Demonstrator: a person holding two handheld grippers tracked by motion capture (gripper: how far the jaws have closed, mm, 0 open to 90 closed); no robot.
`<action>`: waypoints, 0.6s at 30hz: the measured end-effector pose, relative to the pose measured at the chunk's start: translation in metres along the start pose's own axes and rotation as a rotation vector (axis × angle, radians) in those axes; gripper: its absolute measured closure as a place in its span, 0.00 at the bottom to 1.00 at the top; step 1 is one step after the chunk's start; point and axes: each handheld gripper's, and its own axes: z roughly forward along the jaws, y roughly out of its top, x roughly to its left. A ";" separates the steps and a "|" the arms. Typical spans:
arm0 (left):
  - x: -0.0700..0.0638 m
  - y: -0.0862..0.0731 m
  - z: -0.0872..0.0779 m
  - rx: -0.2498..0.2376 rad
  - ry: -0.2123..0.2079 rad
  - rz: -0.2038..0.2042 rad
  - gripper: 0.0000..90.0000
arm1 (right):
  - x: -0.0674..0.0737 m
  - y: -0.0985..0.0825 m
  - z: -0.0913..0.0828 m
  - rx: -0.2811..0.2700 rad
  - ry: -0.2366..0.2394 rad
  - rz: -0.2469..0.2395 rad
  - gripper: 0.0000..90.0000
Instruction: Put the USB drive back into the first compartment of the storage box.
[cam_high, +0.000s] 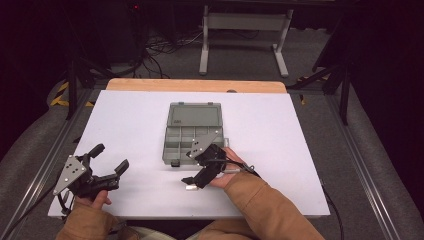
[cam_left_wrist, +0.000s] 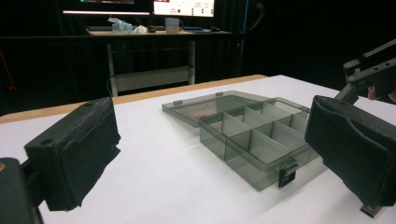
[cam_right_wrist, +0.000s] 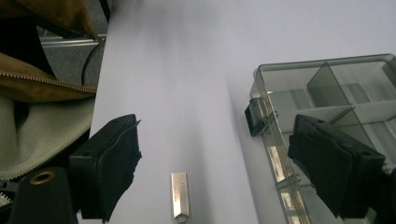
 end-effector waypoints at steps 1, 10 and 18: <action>0.000 0.000 0.000 0.000 0.000 0.000 0.04 | 0.000 0.000 0.001 0.009 0.001 0.003 0.18; 0.000 0.000 0.000 -0.003 0.000 -0.004 0.04 | -0.001 0.000 0.006 0.093 0.046 0.024 0.17; 0.000 0.000 0.000 -0.004 0.001 -0.004 0.04 | -0.003 -0.001 0.011 0.143 0.072 0.045 0.20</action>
